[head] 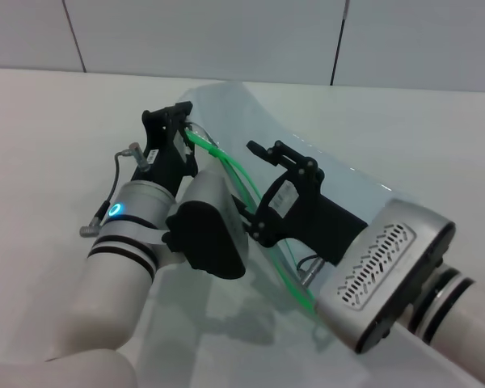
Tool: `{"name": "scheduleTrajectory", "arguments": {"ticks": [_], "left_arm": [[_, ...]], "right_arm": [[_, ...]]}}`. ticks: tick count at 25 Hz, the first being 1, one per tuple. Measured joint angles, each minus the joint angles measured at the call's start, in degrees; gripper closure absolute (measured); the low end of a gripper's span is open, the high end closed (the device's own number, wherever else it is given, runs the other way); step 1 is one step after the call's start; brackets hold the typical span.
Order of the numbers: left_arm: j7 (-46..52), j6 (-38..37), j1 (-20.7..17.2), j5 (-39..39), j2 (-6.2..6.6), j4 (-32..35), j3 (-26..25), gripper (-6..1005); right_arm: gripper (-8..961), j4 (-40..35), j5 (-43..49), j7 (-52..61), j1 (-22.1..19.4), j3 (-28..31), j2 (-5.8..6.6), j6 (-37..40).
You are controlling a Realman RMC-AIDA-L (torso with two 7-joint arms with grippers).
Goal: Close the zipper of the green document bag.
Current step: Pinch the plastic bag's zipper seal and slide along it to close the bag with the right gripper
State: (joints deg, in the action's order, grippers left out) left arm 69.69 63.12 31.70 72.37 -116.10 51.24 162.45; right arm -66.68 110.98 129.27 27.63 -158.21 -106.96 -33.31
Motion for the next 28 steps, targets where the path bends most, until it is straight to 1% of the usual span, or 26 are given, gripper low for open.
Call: {"name": "scheduleTrajectory", "arguments": {"ticks": [9,11,12,15,23,28], "left_arm": [[0.01,-0.1,0.12,1.63,-0.08,0.11,0.15,941],[0.01,-0.11,0.12,1.85,-0.08,0.18,0.15,941],[-0.01,-0.11,0.11,2.0,-0.09,0.21,0.15,941],[-0.21,-0.11,0.12,2.29,-0.09,0.25,0.15,941],[-0.54,-0.1,0.15,2.86,-0.09,0.31,0.51,941],[-0.63,-0.1,0.2,2.87,-0.09,0.35,0.6,940]], "right_arm": [[301,0.62,0.19,-0.09,0.95,1.42,-0.72,1.35],[302,1.11,0.04,-0.14,1.51,1.97,-1.22,2.34],[303,1.11,0.04,-0.14,1.51,1.97,-1.22,2.34],[304,1.29,0.08,-1.01,1.7,2.98,-1.76,3.98],[309,2.65,0.23,-3.09,2.04,5.48,-3.78,6.63],[311,2.92,0.24,-4.49,2.07,6.47,-4.39,7.19]]}}
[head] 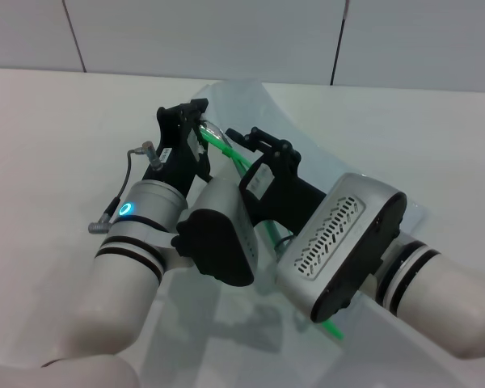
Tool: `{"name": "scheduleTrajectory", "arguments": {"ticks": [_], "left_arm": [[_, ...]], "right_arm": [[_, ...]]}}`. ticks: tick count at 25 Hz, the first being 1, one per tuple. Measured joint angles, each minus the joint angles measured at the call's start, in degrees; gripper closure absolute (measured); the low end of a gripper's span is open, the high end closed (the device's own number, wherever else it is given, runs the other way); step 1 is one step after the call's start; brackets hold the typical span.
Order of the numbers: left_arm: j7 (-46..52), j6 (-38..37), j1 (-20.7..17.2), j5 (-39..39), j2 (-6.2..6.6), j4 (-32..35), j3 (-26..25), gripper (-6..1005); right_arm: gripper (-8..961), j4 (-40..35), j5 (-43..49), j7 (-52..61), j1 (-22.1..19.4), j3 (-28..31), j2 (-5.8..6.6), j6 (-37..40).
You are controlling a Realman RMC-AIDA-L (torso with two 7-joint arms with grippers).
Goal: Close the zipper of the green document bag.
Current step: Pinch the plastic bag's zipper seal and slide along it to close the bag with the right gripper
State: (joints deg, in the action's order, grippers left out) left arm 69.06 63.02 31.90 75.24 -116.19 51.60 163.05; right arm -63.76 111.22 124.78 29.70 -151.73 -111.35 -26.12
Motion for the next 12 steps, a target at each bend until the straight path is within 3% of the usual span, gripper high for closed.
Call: {"name": "scheduleTrajectory", "arguments": {"ticks": [12], "left_arm": [[-0.06,0.0,0.09,0.84,0.0,0.0,-0.02,940]], "right_arm": [[355,1.87,-0.36,-0.15,0.1,2.07,-1.24,0.37]]}}
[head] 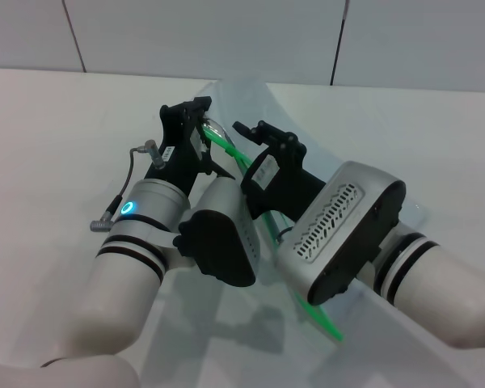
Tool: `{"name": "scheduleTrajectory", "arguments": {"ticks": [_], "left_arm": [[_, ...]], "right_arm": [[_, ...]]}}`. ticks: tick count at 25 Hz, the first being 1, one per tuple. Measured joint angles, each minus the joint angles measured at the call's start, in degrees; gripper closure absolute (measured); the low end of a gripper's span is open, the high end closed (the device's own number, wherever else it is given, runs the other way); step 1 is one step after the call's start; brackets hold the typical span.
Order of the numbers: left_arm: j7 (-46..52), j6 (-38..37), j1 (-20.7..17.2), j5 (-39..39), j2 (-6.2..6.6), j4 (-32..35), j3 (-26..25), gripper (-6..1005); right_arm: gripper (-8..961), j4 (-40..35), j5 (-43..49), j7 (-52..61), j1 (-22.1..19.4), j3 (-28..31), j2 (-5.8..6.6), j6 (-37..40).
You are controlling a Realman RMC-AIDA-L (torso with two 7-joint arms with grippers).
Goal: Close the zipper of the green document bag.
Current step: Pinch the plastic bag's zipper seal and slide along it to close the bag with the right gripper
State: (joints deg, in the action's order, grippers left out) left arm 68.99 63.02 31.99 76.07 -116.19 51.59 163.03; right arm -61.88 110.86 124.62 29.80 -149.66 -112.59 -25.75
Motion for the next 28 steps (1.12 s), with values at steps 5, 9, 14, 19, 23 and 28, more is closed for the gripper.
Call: {"name": "scheduleTrajectory", "arguments": {"ticks": [5,9,14,19,23,28], "left_arm": [[-0.07,0.0,0.0,0.03,0.0,0.0,0.0,939],[-0.09,0.0,0.0,0.04,0.0,0.0,0.0,939],[-0.15,0.0,0.0,0.04,0.0,0.0,0.0,939],[-0.17,0.0,-0.04,0.04,0.0,0.0,0.0,939],[-0.18,0.0,-0.07,0.04,0.0,0.0,0.0,938],[-0.63,0.0,-0.09,0.04,0.0,0.0,0.0,938]], "right_arm": [[373,0.6,0.17,-0.29,0.06,1.38,-0.46,1.78],[387,0.73,0.3,-0.37,-0.15,1.59,-0.68,1.7],[406,0.82,0.37,-0.46,-0.34,1.64,-0.76,1.53],[455,1.31,0.3,-0.49,-0.44,1.69,-0.85,1.42],[500,1.54,0.16,-0.51,-0.39,1.74,-0.96,1.4],[554,1.58,0.18,-0.52,-0.37,1.75,-0.96,1.53]]}}
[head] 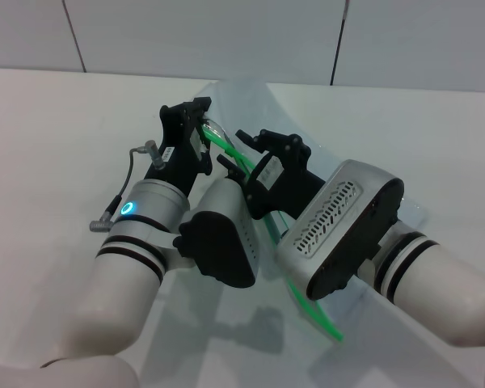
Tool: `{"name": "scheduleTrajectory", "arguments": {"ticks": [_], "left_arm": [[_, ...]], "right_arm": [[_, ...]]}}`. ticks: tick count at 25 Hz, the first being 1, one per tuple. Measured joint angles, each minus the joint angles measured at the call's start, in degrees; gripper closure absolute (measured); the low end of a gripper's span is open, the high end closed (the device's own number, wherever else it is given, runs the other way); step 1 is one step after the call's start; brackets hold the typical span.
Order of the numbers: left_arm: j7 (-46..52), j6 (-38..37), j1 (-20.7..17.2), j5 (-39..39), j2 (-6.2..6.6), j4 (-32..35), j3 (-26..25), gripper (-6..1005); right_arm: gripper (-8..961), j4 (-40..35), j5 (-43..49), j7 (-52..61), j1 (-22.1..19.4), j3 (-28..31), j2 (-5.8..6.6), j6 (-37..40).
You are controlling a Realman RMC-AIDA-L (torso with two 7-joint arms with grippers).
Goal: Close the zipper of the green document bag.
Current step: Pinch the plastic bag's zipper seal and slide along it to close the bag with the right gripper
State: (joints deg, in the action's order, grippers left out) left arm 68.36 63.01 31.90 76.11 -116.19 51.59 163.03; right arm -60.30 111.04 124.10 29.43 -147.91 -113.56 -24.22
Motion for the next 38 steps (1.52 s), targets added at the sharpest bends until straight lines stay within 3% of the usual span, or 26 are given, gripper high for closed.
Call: {"name": "scheduleTrajectory", "arguments": {"ticks": [8,27,38], "left_arm": [[-0.34,-0.07,-0.08,0.0,0.0,0.0,0.0,938],[-0.98,0.0,-0.17,0.58,0.0,0.18,0.0,937],[-1.59,-0.05,-0.18,0.62,0.0,0.18,0.0,936]], "right_arm": [[653,0.28,0.23,-0.08,-0.07,0.09,0.0,-0.1],[725,0.63,0.22,-0.36,0.0,0.16,-0.17,-0.16],[773,1.41,-0.14,-3.41,-0.11,0.85,-1.64,-0.22]]}}
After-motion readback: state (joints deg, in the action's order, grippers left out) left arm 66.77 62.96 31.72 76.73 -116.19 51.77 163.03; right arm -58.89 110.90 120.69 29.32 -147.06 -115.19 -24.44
